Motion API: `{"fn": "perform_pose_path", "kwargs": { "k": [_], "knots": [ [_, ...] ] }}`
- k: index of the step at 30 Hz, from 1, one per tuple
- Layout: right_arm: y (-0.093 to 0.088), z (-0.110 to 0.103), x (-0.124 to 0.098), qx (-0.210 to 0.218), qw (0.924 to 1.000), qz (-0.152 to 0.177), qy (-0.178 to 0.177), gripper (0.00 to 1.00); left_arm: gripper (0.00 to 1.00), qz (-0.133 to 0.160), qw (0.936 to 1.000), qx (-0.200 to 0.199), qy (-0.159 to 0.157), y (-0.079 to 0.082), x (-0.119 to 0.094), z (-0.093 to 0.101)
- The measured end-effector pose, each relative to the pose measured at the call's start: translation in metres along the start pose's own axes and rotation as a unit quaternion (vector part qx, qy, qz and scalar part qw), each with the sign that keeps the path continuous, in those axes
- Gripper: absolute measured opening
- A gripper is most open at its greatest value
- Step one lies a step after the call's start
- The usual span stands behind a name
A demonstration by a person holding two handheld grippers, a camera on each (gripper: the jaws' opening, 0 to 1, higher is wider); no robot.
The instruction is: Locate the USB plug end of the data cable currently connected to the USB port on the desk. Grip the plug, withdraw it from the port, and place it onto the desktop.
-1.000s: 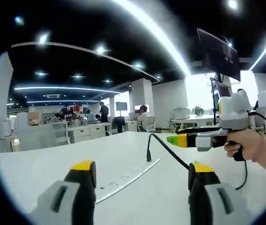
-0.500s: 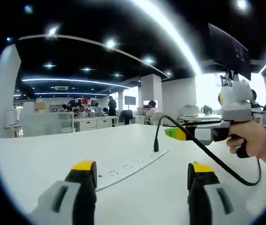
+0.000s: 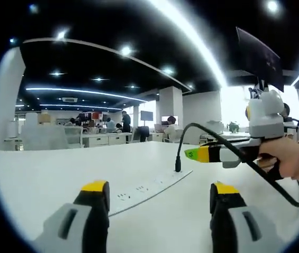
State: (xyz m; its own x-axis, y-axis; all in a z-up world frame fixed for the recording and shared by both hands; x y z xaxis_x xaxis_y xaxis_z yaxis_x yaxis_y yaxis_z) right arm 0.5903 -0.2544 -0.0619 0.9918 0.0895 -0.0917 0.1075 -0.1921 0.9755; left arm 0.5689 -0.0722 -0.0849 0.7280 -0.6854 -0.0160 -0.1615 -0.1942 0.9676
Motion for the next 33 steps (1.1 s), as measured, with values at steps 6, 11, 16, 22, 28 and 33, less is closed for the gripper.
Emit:
{"fn": "perform_pose_path", "kwargs": {
  "k": [6, 11, 16, 22, 28, 33],
  "knots": [
    [0.005, -0.004, 0.015, 0.002, 0.9999, 0.013, 0.006, 0.41, 0.77, -0.016, 0.9996, 0.024, -0.004, -0.003, 0.008, 0.005],
    [0.002, -0.005, 0.027, -0.029, 0.9996, 0.003, 0.005, 0.41, 0.77, -0.003, 0.9999, 0.015, 0.004, -0.003, 0.012, 0.001],
    [0.003, -0.001, 0.032, -0.014, 0.9998, 0.015, -0.004, 0.41, 0.77, -0.003, 0.9996, 0.027, 0.005, -0.003, 0.017, 0.0],
    [-0.001, 0.003, 0.04, -0.01, 0.9995, 0.022, -0.019, 0.41, 0.76, 0.003, 0.9996, 0.025, 0.014, -0.004, 0.021, -0.004],
    [-0.006, 0.002, 0.04, -0.014, 0.9997, 0.015, -0.015, 0.41, 0.76, 0.004, 0.9997, 0.012, 0.023, -0.007, 0.029, -0.01],
    [-0.005, 0.003, 0.04, -0.012, 0.9997, 0.016, -0.014, 0.41, 0.76, -0.002, 0.9996, 0.019, 0.022, -0.008, 0.03, -0.01]
  ]
}}
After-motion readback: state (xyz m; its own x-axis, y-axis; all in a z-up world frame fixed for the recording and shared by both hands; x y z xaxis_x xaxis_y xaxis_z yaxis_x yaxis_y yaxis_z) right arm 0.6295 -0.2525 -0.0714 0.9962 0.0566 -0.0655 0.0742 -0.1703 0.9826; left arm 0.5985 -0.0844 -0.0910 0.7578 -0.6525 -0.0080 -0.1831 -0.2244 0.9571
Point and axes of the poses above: the point that each gripper's makers call its tool centre point, and the gripper's own axes: x roughly forward along the fingers, z roughly to its right, y roughly out of its top, the point moved 6 cm from there along -x, roughly backward along the fingers, and after that the axes turned 14 degrees about x, right-handed, at the moved point
